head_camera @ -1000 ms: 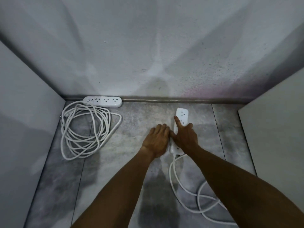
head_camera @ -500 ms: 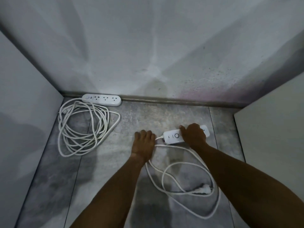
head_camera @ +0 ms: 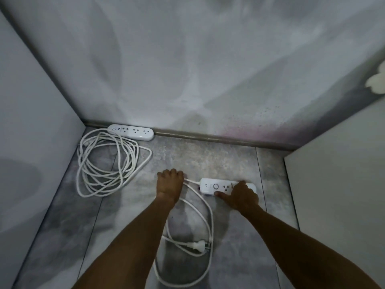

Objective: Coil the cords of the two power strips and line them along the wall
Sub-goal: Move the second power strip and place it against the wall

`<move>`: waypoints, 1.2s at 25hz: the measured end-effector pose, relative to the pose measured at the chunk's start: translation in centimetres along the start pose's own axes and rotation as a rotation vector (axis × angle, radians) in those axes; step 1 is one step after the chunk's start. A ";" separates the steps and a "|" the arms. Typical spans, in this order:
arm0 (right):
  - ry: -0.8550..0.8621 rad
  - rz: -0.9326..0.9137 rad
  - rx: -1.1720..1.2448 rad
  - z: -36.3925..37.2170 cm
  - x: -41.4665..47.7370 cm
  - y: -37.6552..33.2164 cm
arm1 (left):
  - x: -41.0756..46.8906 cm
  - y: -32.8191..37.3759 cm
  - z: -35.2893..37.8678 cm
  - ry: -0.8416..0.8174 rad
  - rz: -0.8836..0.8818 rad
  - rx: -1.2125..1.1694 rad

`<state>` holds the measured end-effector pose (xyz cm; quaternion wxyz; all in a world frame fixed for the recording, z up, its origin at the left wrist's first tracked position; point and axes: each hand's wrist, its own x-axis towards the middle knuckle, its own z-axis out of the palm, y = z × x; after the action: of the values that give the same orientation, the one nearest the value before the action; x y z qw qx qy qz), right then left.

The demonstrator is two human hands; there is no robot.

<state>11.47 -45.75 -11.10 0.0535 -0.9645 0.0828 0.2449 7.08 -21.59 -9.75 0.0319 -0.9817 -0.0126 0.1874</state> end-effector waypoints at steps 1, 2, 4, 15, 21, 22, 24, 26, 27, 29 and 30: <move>0.021 0.013 0.019 0.0 0.2 0.6 | -0.3 0.2 0.2 0.029 0.057 -0.017; 0.061 0.039 0.058 0.0 0.5 1.1 | -0.5 0.6 0.5 0.060 0.154 -0.034; 0.163 0.058 0.057 0.0 1.5 1.7 | 0.0 2.0 1.4 0.066 0.314 -0.088; 0.297 -0.156 -0.156 -2.5 13.2 1.2 | 10.3 6.5 2.3 -0.018 0.223 -0.201; 0.314 -0.131 -0.158 -3.2 16.5 0.7 | 14.6 4.9 0.5 -0.020 0.249 -0.167; 0.321 -0.133 -0.156 -3.1 16.5 0.7 | 15.0 4.9 0.4 -0.021 0.244 -0.176; 0.347 -0.133 -0.194 -2.7 16.1 1.4 | 15.4 5.3 0.5 -0.009 0.242 -0.168; 0.338 -0.107 -0.226 -2.9 15.9 1.6 | 15.6 5.6 0.3 -0.001 0.245 -0.178; 0.334 -0.101 -0.210 -3.0 15.7 1.3 | 15.7 5.5 0.1 0.007 0.241 -0.191; 0.353 -0.120 -0.182 -2.6 15.5 0.2 | 15.6 4.8 0.2 0.025 0.202 -0.193; 0.348 -0.126 -0.174 -2.6 15.2 -0.5 | 15.4 4.4 0.3 0.017 0.189 -0.183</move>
<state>25.93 -47.65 -16.15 -0.0300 -0.9966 0.0088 0.0767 21.37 -25.38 -15.98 -0.0753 -0.9788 0.0632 0.1795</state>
